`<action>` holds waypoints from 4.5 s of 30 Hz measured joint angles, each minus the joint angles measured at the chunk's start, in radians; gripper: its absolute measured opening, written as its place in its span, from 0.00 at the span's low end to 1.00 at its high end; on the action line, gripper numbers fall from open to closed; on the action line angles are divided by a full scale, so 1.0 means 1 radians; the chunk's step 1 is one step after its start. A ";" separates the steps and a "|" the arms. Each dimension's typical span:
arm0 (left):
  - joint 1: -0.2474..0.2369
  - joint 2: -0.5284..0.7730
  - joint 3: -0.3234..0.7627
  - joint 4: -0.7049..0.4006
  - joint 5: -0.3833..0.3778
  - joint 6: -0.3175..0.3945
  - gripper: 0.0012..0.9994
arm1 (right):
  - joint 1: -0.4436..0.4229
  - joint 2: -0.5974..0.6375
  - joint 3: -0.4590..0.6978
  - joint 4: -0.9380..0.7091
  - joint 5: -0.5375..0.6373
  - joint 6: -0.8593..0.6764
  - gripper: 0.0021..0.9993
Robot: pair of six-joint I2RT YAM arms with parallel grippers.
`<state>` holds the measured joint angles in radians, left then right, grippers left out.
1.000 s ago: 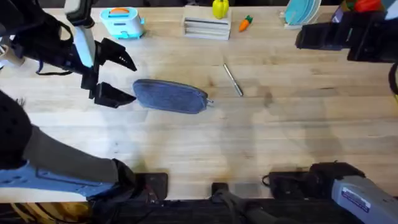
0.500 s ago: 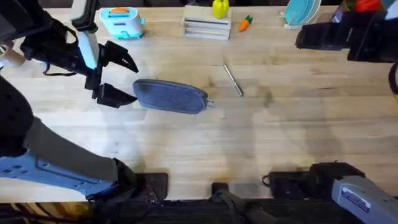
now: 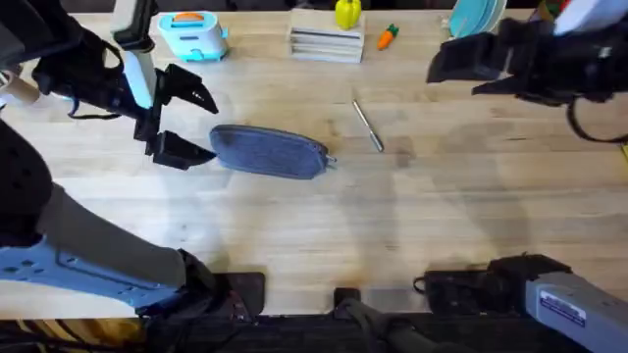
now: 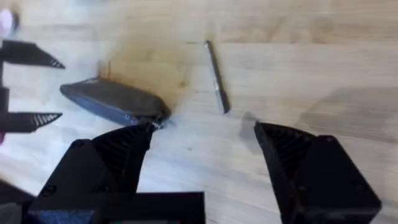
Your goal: Unzip the bag, pick up the pens from the table one at a time and place them inside, then zip the bag closed.
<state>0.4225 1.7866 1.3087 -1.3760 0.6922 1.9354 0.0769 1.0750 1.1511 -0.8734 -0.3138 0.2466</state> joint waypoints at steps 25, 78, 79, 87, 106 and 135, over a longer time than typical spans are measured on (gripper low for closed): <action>-0.060 0.086 0.003 0.001 0.000 0.003 0.65 | 0.125 0.099 0.000 0.017 -0.001 0.042 1.00; -0.064 0.086 0.003 0.006 0.000 0.006 0.04 | 0.388 0.175 -0.651 1.049 -0.264 0.776 1.00; -0.064 0.086 0.003 0.006 0.000 0.006 0.04 | 0.388 0.182 -0.652 1.054 -0.264 0.786 1.00; -0.064 0.086 0.003 0.006 0.000 0.006 0.04 | 0.394 0.298 -0.654 1.167 -0.265 0.854 1.00; -0.064 0.086 0.003 0.007 0.000 0.006 0.04 | 0.445 0.405 -0.657 1.487 -0.318 0.982 1.00; -0.057 0.086 0.003 0.011 -0.004 0.006 0.04 | 0.445 0.417 -0.673 1.693 -0.400 1.088 1.00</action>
<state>0.3653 1.8729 1.3121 -1.3651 0.6880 1.9419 0.5220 1.4918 0.4778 0.8191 -0.7136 1.3345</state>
